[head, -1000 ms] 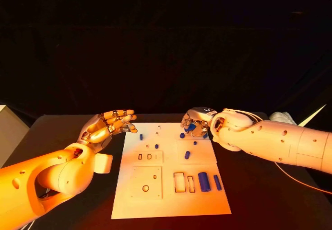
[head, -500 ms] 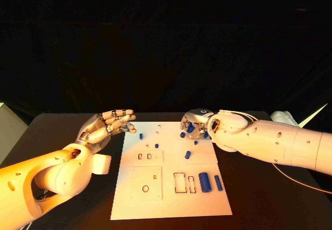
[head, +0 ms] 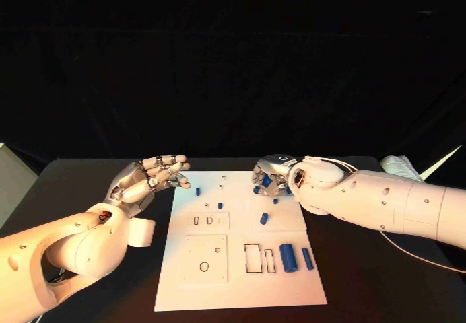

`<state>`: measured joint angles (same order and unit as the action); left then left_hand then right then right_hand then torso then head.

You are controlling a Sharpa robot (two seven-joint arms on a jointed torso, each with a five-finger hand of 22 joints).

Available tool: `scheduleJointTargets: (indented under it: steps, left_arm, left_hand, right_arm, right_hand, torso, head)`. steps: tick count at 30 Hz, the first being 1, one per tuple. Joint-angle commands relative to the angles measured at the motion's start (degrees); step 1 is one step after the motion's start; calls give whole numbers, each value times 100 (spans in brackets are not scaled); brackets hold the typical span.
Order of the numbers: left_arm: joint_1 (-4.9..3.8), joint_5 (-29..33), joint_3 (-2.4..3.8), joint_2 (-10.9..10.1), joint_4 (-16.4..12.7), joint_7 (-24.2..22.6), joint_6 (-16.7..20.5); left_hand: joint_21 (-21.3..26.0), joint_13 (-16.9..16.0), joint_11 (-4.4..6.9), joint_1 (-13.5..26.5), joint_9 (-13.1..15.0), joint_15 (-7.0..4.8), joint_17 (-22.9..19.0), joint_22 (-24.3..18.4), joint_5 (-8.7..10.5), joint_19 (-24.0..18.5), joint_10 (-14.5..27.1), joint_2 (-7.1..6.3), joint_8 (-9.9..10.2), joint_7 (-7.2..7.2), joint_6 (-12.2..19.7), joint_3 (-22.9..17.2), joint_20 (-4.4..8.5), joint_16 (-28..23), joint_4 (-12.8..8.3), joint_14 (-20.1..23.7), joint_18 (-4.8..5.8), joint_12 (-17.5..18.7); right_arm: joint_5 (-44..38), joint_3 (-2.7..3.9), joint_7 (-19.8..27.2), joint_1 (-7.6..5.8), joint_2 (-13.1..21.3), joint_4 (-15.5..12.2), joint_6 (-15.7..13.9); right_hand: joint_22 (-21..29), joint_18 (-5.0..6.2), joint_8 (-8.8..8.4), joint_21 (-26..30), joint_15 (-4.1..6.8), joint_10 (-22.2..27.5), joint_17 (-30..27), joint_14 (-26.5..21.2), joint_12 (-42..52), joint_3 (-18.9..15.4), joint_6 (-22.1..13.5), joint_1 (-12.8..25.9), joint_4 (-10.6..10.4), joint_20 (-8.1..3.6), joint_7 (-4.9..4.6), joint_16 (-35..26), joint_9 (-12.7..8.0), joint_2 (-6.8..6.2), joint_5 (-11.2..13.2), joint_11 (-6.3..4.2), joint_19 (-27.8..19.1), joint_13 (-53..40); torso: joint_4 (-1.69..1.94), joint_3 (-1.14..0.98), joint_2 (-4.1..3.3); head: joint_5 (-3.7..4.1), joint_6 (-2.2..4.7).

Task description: Assemble the parts on the task board

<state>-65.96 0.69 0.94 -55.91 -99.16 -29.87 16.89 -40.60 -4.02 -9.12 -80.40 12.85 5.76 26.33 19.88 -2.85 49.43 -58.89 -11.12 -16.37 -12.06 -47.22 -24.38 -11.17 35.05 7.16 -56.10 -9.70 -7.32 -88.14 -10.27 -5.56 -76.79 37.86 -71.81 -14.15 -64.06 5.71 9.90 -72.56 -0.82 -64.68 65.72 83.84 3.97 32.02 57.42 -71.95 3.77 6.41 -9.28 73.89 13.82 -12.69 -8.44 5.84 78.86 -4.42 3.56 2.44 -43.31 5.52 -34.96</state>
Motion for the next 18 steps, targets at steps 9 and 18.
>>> scheduleJointTargets:
  steps: [9,18]
  left_arm:
    - [-23,-29,7,-9,-30,12,-125]
    - [-29,-29,7,-16,-20,25,-132]
  left_hand:
    - [-51,-5,-18,44,-3,0,14,22,1,-63,13,12,34,-55,-17,-32,-8,42,-45,52,-46,30]
    - [-76,-6,-17,43,-3,-1,21,38,1,-77,9,22,32,-55,-21,-49,-8,59,-58,61,-47,29]
  right_arm:
    - [-67,-2,-14,29,-55,36,136]
    - [-109,-2,-85,37,-37,-23,-174]
  right_hand:
    - [-250,-102,107,-181,41,-246,93,235,62,136,175,-6,-115,-26,70,163,97,136,-19,-70,104,-43]
    - [-614,-159,388,-429,179,-725,144,226,190,391,490,-238,-44,-129,199,284,365,368,157,-230,213,-178]
  torso:
    - [9,5,-44]
    - [10,1,-58]
  head:
    - [-10,-10]
    - [-13,-4]
